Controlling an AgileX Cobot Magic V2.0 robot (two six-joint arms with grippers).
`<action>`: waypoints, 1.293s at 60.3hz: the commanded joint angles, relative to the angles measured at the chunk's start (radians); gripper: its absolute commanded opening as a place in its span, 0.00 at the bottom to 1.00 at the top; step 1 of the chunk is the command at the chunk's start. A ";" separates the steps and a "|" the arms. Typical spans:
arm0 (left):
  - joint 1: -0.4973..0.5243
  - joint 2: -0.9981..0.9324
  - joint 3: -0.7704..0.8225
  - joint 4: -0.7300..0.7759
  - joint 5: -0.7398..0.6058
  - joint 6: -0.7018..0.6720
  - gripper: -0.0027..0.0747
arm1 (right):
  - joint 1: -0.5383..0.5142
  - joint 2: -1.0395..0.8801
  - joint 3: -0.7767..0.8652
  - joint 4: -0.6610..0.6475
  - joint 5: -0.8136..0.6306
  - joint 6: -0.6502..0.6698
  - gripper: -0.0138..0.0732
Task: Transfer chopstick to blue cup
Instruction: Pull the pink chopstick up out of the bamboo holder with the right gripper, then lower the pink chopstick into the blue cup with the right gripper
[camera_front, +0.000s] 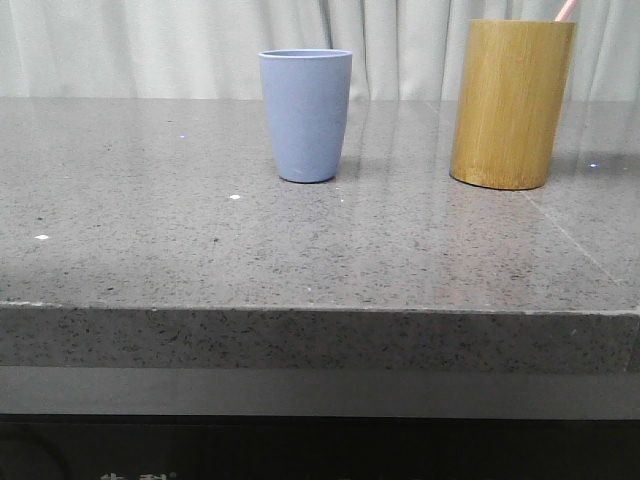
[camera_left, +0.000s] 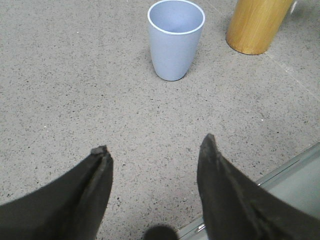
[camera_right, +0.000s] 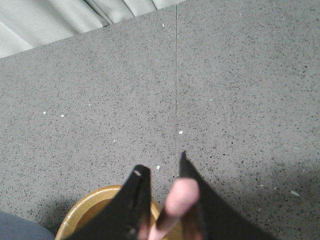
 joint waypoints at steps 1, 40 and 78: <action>-0.007 0.000 -0.024 -0.009 -0.077 -0.001 0.54 | -0.001 -0.037 -0.048 0.020 -0.044 -0.010 0.19; -0.007 0.000 -0.024 -0.007 -0.077 -0.001 0.54 | 0.068 -0.038 -0.601 0.016 0.290 -0.335 0.10; -0.007 0.000 -0.024 0.002 -0.077 -0.001 0.54 | 0.418 0.162 -0.641 0.019 0.207 -0.484 0.10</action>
